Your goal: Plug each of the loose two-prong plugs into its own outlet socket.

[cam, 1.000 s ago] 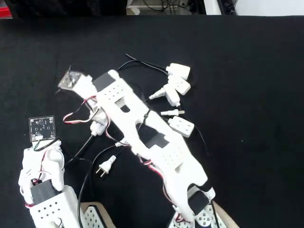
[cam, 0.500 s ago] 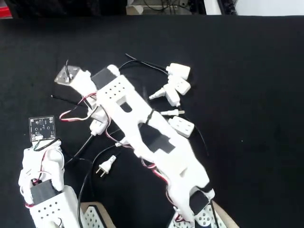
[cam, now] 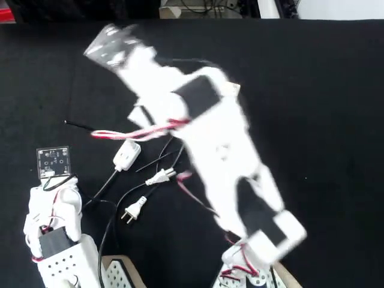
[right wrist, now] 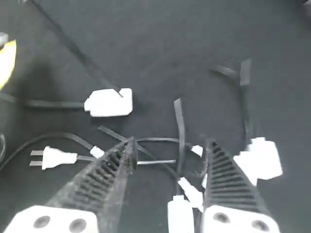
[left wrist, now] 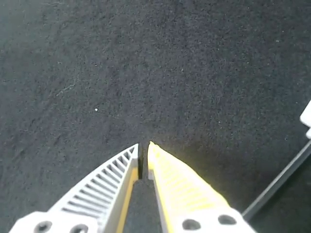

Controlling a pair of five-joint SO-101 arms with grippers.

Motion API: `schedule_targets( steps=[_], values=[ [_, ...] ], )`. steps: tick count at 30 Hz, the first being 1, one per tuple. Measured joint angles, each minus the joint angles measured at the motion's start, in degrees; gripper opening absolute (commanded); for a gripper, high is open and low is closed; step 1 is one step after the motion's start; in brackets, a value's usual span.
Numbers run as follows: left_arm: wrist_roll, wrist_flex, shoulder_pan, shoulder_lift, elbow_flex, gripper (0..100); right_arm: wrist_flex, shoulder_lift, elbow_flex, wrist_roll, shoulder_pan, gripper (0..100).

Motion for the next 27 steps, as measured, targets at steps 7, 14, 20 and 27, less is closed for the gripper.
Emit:
schedule_targets(
  steps=[7, 14, 20, 27],
  values=[
    [0.0, 0.0, 6.9, 0.0, 0.0, 16, 0.0, -23.2, 17.8, -2.0, 9.7, 1.4],
    [0.0, 0.0, 17.1, 0.0, -0.2, 22, -6.2, -38.1, 45.7, -2.2, 24.1, 1.5],
    [0.0, 0.0, 25.1, 0.1, -0.2, 27, -23.1, -42.5, 71.3, -2.3, 31.8, 1.6],
    [0.3, -4.0, 28.4, 0.1, -0.4, 27, -28.4, -42.5, 77.8, -2.3, 34.5, 1.8]
  ],
)
